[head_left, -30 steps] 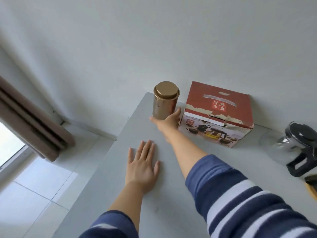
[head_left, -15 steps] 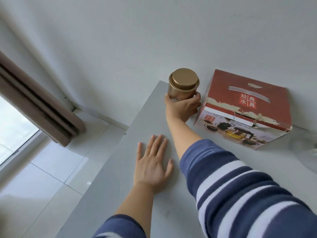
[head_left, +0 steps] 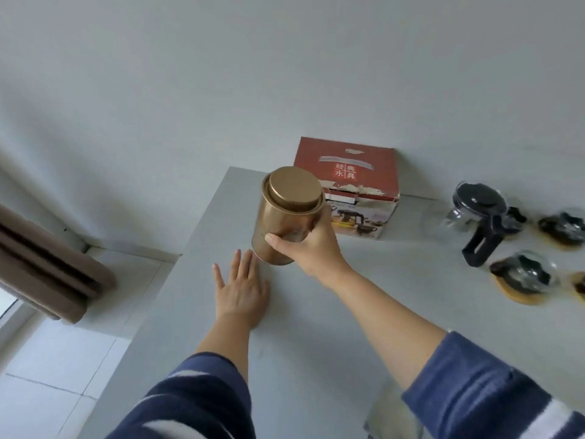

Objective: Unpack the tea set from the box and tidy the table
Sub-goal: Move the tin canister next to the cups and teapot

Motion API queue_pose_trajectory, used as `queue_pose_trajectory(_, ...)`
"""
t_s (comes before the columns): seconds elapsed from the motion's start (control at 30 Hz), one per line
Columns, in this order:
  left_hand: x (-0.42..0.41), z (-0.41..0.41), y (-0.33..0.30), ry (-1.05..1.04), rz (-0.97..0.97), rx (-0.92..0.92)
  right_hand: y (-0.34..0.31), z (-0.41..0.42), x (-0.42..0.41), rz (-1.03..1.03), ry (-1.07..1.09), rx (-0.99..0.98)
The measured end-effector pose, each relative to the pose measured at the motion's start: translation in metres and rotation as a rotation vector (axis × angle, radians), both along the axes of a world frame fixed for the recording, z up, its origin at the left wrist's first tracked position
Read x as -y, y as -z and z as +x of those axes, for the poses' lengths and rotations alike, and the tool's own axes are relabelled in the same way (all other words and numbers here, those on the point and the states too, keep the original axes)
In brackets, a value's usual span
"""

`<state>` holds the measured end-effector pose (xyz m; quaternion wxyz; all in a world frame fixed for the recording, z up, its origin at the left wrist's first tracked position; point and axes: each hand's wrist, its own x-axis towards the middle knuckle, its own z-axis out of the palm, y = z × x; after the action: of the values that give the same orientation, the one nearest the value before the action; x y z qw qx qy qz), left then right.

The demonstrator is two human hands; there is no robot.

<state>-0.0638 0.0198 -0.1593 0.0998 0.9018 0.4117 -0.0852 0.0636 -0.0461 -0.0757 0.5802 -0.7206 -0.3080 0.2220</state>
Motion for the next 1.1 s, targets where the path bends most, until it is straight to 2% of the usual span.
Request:
queue_pose_trajectory(0.17,0.066,0.054,-0.014,0.145,-0.031,0.007,-0.024,0.045,0.103,-0.03,0.071,0.042)
queue_pose_trajectory(0.33,0.156,0.134,-0.023,0.36,-0.086,-0.037,-0.043,0.121,0.206,-0.05,0.297,0.071)
queue_pose_trajectory(0.43,0.2,0.173,-0.026,0.404,-0.094,-0.068,-0.051,0.17,0.265,-0.097,0.397,0.104)
queue_pose_trajectory(0.6,0.259,0.217,-0.022,0.232,-0.131,-0.141,-0.07,0.261,0.357,-0.17,0.51,0.122)
queue_pose_trajectory(0.77,0.284,0.249,-0.012,0.022,-0.18,-0.165,-0.061,0.36,0.423,-0.247,0.63,0.086)
queue_pose_trajectory(0.93,0.288,0.258,-0.004,-0.021,-0.163,-0.149,-0.026,0.417,0.452,-0.33,0.664,0.009)
queue_pose_trajectory(1.1,0.29,0.261,0.001,-0.037,-0.156,-0.177,0.012,0.44,0.453,-0.353,0.718,-0.054)
